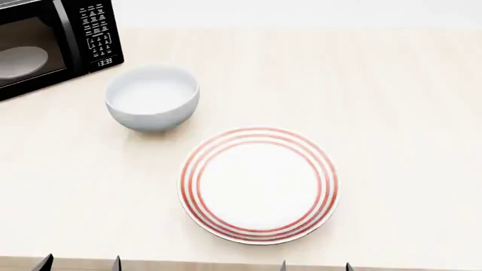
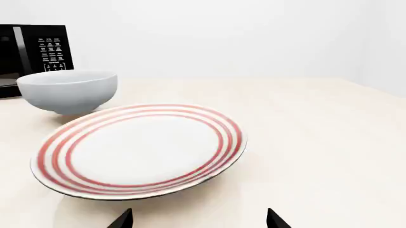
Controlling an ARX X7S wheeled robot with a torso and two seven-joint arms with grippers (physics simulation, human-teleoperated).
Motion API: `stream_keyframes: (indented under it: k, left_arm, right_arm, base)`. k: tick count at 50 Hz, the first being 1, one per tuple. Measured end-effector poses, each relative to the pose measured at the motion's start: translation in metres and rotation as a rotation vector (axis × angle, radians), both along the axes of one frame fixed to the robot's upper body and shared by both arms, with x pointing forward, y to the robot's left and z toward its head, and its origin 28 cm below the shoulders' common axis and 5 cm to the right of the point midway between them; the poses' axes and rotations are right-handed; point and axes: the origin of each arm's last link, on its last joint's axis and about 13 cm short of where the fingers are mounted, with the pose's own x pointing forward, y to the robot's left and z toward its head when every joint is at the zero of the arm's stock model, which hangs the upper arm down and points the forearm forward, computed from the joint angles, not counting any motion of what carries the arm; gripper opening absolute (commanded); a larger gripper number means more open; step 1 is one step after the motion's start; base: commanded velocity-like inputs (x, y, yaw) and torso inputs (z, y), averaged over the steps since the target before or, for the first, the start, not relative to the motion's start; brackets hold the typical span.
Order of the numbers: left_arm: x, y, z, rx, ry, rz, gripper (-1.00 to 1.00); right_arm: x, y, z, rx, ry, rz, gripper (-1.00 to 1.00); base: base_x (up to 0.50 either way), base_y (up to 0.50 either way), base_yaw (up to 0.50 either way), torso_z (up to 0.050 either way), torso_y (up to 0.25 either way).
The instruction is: Open the microwave.
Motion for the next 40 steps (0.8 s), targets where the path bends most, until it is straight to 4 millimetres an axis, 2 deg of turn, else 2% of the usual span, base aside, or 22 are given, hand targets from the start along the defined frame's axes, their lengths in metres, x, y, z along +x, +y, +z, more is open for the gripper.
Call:
stream_keyframes:
  k: [20,40]
  left_arm:
    - [-0.014,0.0,0.02,0.013,-0.062,-0.002,1.0]
    - [-0.019,-0.001,0.024,0.02,-0.072,-0.02,1.0]
  right_arm:
    - [-0.015,0.004,0.019,-0.034,-0.065,0.028,1.0]
    - [-0.02,0.007,0.026,-0.06,-0.106,0.035,1.0]
  base:
    - [0.02,0.01,0.0,0.0,0.0]
    - [0.23,0.27,0.0,0.0,0.0]
